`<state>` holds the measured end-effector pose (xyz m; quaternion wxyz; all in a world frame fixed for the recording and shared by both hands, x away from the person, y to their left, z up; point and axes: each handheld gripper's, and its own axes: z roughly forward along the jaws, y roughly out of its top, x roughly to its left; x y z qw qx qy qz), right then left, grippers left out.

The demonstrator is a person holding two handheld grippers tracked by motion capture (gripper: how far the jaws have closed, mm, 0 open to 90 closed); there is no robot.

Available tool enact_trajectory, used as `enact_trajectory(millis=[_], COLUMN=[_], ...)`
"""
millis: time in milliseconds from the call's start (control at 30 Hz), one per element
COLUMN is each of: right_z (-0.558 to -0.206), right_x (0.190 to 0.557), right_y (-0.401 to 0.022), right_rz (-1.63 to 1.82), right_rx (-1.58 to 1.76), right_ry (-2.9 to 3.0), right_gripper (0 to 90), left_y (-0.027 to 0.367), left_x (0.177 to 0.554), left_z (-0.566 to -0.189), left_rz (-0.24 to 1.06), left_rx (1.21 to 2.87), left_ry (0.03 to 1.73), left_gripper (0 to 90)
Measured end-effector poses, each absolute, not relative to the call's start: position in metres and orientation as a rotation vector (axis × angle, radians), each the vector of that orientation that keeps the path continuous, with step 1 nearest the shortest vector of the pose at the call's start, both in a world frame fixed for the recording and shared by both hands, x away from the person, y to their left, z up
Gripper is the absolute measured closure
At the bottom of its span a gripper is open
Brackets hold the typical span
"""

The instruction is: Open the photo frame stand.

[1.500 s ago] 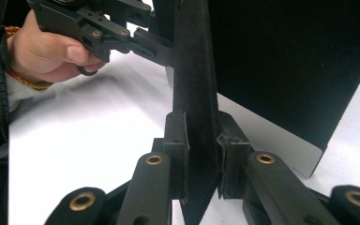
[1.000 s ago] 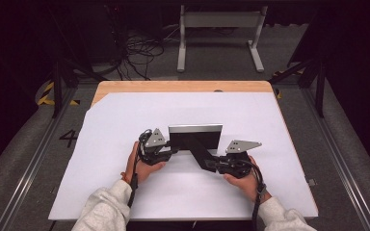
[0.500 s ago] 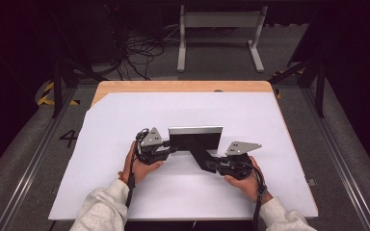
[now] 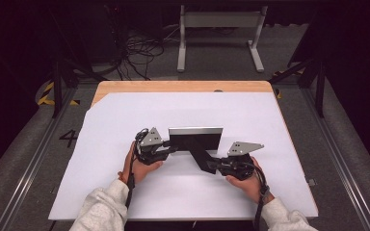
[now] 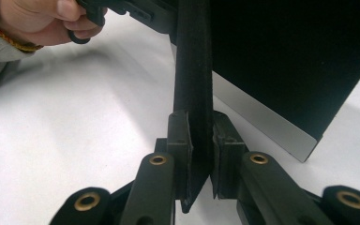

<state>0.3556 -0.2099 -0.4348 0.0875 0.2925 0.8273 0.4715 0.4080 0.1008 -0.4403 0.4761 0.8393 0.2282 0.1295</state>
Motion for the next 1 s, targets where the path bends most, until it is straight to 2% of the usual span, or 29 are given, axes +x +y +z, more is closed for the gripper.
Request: enact_trajectory(millis=[567, 1000], right_z=[-0.434, -0.428], right_x=[0.348, 0.343], right_y=[-0.207, -0.214], right_rz=[1.37, 1.362], right_rx=[0.848, 0.836], right_ry=[2.485, 2.466], right_gripper=[81.6, 81.8], left_y=[0.1, 0.107], left_x=[0.408, 0.407], left_z=[-0.44, -0.435], left_rz=[0.322, 0.313], left_rx=[2.05, 2.016], left_ry=[0.569, 0.559], left_gripper=[68.1, 69.9])
